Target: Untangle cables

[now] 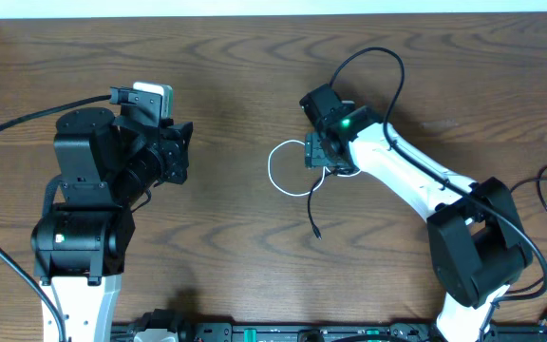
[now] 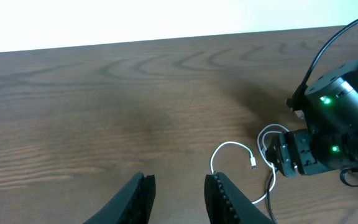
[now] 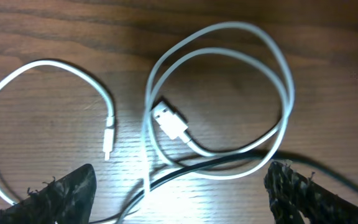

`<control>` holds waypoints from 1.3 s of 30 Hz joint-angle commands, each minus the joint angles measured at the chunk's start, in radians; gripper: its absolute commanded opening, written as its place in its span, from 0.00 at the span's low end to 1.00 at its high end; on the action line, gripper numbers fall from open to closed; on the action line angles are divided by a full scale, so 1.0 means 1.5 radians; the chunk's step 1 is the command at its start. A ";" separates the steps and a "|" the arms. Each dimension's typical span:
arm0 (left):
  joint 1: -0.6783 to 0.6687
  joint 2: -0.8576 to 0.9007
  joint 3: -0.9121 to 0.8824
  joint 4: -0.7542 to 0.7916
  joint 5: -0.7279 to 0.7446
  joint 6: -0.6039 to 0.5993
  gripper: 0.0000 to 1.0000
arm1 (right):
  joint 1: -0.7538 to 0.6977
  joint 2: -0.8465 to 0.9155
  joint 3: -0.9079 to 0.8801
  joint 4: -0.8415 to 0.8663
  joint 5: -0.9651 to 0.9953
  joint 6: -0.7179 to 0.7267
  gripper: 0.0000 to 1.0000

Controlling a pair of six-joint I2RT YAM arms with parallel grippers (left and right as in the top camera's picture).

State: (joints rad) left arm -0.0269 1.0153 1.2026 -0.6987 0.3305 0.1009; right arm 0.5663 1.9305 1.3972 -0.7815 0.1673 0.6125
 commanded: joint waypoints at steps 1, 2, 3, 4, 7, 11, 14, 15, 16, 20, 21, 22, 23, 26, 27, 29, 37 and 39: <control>0.002 -0.003 -0.005 -0.001 -0.002 -0.008 0.32 | 0.010 0.022 -0.001 -0.002 0.037 0.066 0.80; 0.002 -0.003 -0.005 -0.001 -0.002 -0.008 0.32 | 0.014 0.026 -0.001 -0.003 0.039 0.073 0.79; 0.002 -0.005 -0.005 -0.001 -0.002 -0.008 0.32 | 0.017 0.032 -0.001 -0.003 0.039 0.078 0.79; 0.002 -0.006 -0.005 -0.001 -0.002 -0.008 0.32 | 0.020 0.035 -0.001 -0.002 0.039 0.084 0.78; 0.002 -0.009 -0.005 -0.001 -0.002 -0.008 0.32 | 0.028 0.045 -0.001 0.003 0.040 0.090 0.74; 0.002 -0.009 -0.005 -0.001 -0.002 -0.008 0.32 | 0.037 0.056 -0.001 0.005 0.044 0.104 0.67; 0.002 -0.009 -0.005 -0.001 -0.002 -0.008 0.32 | 0.039 0.060 -0.001 0.005 0.044 0.106 0.62; 0.002 -0.009 -0.005 -0.002 -0.002 -0.008 0.32 | 0.039 0.060 -0.001 0.005 0.044 0.107 0.61; 0.002 -0.009 -0.005 -0.002 -0.002 -0.008 0.32 | 0.039 0.062 -0.001 0.005 0.044 0.108 0.57; 0.002 -0.009 -0.005 -0.008 -0.002 -0.008 0.32 | 0.039 0.071 -0.001 0.004 0.037 0.118 0.44; 0.002 -0.009 -0.005 -0.009 -0.002 -0.008 0.32 | 0.039 0.075 -0.001 0.005 0.031 0.120 0.43; 0.002 -0.009 -0.005 -0.011 -0.002 -0.008 0.32 | 0.040 0.078 -0.001 0.005 0.027 0.120 0.43; 0.002 -0.009 -0.005 -0.012 -0.002 -0.008 0.32 | 0.040 0.080 -0.001 0.005 0.026 0.120 0.43; 0.002 -0.009 -0.005 -0.015 -0.002 -0.008 0.32 | 0.046 0.091 -0.001 0.005 0.024 0.121 0.42; 0.002 -0.009 -0.005 -0.016 -0.002 -0.008 0.32 | 0.049 0.095 -0.001 0.005 0.024 0.125 0.42; 0.002 -0.009 -0.005 -0.015 -0.002 -0.008 0.32 | 0.055 0.101 -0.001 0.008 0.024 0.131 0.40; 0.002 -0.022 -0.005 -0.016 -0.002 -0.008 0.32 | 0.064 0.114 0.002 0.015 0.011 0.140 0.01; 0.002 -0.023 -0.005 -0.018 -0.002 -0.008 0.32 | 0.064 0.111 0.007 0.014 0.005 0.135 0.01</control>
State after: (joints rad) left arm -0.0269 0.9951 1.2026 -0.7231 0.3305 0.1009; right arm 0.6575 2.0697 1.3991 -0.7578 0.2089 0.8112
